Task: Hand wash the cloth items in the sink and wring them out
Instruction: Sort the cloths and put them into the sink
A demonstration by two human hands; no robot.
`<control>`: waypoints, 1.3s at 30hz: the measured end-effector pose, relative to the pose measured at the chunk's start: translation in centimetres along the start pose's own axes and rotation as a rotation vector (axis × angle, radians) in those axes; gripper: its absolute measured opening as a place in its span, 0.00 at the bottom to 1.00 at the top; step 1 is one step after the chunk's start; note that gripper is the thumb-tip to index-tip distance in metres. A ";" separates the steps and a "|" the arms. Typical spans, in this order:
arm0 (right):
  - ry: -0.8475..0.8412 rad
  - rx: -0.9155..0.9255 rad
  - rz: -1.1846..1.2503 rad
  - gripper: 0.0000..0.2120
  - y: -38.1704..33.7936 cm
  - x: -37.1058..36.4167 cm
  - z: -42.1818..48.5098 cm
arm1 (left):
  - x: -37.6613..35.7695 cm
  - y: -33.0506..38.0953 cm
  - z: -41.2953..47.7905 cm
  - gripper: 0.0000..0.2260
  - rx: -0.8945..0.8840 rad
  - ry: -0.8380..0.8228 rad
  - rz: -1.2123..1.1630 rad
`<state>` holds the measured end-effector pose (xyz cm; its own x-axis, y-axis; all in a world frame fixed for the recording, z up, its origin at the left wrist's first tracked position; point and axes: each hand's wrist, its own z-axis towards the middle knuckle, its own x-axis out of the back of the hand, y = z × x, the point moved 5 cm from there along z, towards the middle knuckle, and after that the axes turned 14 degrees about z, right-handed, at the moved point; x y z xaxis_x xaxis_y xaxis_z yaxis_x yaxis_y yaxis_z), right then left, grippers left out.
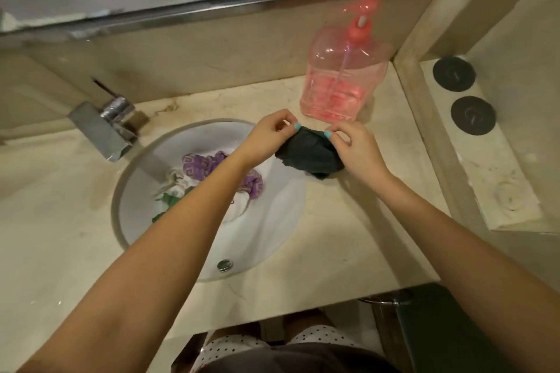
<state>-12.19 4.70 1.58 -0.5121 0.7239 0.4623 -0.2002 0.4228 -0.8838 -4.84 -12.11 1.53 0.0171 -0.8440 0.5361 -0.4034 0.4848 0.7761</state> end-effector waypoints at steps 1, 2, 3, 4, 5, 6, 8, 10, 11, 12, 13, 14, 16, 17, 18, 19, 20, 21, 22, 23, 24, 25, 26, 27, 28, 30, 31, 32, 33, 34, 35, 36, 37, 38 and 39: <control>-0.037 -0.013 0.039 0.07 -0.9 -0.9 0.3 | 0.9 -0.5 -0.8 0.05 0.022 0.038 -0.033; -0.080 -0.022 0.075 0.07 -1.8 -2.1 0.6 | 1.7 -1.3 -1.6 0.05 0.050 0.079 -0.072; -0.125 -0.020 0.096 0.07 -2.7 -3.4 0.8 | 2.6 -2.3 -2.6 0.05 0.078 0.123 -0.111; -0.165 -0.013 0.100 0.07 -3.6 -4.8 0.9 | 3.4 -3.6 -3.5 0.05 0.103 0.171 -0.144; -0.207 -0.005 0.096 0.06 -4.3 -6.4 0.9 | 4.2 -5.0 -4.5 0.05 0.127 0.220 -0.165; -0.255 -0.005 0.090 0.06 -4.7 -8.3 0.9 | 5.0 -6.5 -5.5 0.05 0.155 0.269 -0.171; -0.364 -0.031 0.046 0.07 -4.9 -12.4 0.5 | 6.1 -9.8 -7.9 0.03 0.224 0.335 -0.162; -0.476 -0.073 -0.027 0.10 -4.4 -16.5 -0.4 | 6.6 -13.1 -10.1 0.03 0.281 0.349 -0.120; -0.531 -0.091 -0.049 0.11 -4.1 -18.4 -1.0 | 6.5 -14.8 -11.2 0.04 0.309 0.327 -0.079; -0.590 -0.108 -0.072 0.11 -3.6 -20.1 -1.6 | 6.4 -16.5 -12.1 0.04 0.338 0.291 -0.037; -0.655 -0.126 -0.103 0.10 -3.1 -21.7 -2.4 | 6.2 -18.0 -13.0 0.04 0.366 0.250 -0.009; -0.717 -0.144 -0.132 0.10 -2.6 -23.0 -3.1 | 5.9 -19.5 -13.7 0.04 0.393 0.200 0.015; -0.794 -0.178 -0.157 0.10 -1.9 -24.7 -4.2 | 5.7 -21.9 -14.9 0.05 0.427 0.139 0.042; -0.798 -0.185 -0.153 0.11 -1.8 -25.3 -4.3 | 6.1 -22.7 -15.4 0.06 0.437 0.153 0.029; -0.783 -0.186 -0.148 0.12 -1.9 -25.6 -4.1 | 6.7 -23.2 -15.8 0.07 0.452 0.193 -0.007; -0.752 -0.180 -0.142 0.13 -2.4 -25.9 -3.6 | 7.6 -23.7 -16.2 0.07 0.474 0.243 -0.044; -0.711 -0.168 -0.136 0.13 -2.9 -26.0 -2.8 | 8.6 -24.1 -16.5 0.07 0.495 0.294 -0.062; -0.664 -0.145 -0.128 0.13 -3.8 -26.2 -1.8 | 9.8 -24.4 -16.8 0.08 0.513 0.338 -0.060; -0.621 -0.119 -0.118 0.13 -4.9 -26.3 -0.7 | 11.2 -24.7 -17.1 0.09 0.532 0.373 -0.046; -0.584 -0.095 -0.103 0.13 -6.2 -26.5 0.7 | 12.6 -25.0 -17.3 0.09 0.545 0.410 -0.022; -0.553 -0.076 -0.082 0.14 -7.7 -26.8 2.1 | 14.2 -25.3 -17.5 0.10 0.554 0.447 0.003; -0.521 -0.056 -0.058 0.14 -9.3 -27.2 3.7 | 15.9 -25.4 -17.6 0.10 0.556 0.484 0.033; -0.487 -0.030 -0.034 0.14 -11.0 -27.7 5.3 | 17.6 -25.5 -17.6 0.10 0.553 0.521 0.065; -0.453 0.012 -0.017 0.14 -12.8 -28.3 6.9 | 19.3 -25.4 -17.5 0.10 0.544 0.554 0.103; -0.428 0.060 -0.012 0.14 -14.4 -29.1 8.3 | 21.1 -25.1 -17.4 0.11 0.527 0.583 0.146; -0.396 0.158 -0.034 0.15 -17.7 -30.9 10.8 | 24.3 -24.5 -16.9 0.12 0.464 0.616 0.233; -0.383 0.199 -0.046 0.16 -19.0 -31.8 11.8 | 25.6 -24.2 -16.7 0.12 0.431 0.611 0.287; -0.370 0.227 -0.060 0.16 -20.0 -32.7 12.6 | 26.6 -24.1 -16.4 0.13 0.398 0.593 0.354; -0.359 0.247 -0.084 0.15 -20.7 -33.5 13.2 | 27.3 -24.0 -16.2 0.13 0.370 0.564 0.428; -0.346 0.262 -0.129 0.14 -21.2 -34.3 13.6 | 27.8 -24.1 -16.0 0.13 0.350 0.525 0.499; -0.330 0.281 -0.187 0.13 -21.5 -34.9 14.0 | 28.1 -24.3 -15.8 0.13 0.335 0.482 0.564; -0.315 0.301 -0.235 0.12 -21.6 -35.4 14.3 | 28.3 -24.4 -15.7 0.14 0.318 0.445 0.622; -0.306 0.321 -0.261 0.11 -21.7 -35.8 14.5 | 28.4 -24.4 -15.6 0.15 0.301 0.414 0.674; -0.308 0.334 -0.267 0.10 -21.7 -36.0 14.6 | 28.5 -24.5 -15.6 0.16 0.283 0.392 0.726; -0.312 0.344 -0.270 0.10 -21.6 -36.1 14.8 | 28.6 -24.6 -15.7 0.17 0.268 0.375 0.778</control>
<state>-1.75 -38.64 2.95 -0.6178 0.3958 0.6795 -0.5946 0.3304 -0.7330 19.91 -44.59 2.96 -0.0711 -0.1474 0.9865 -0.6243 0.7779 0.0713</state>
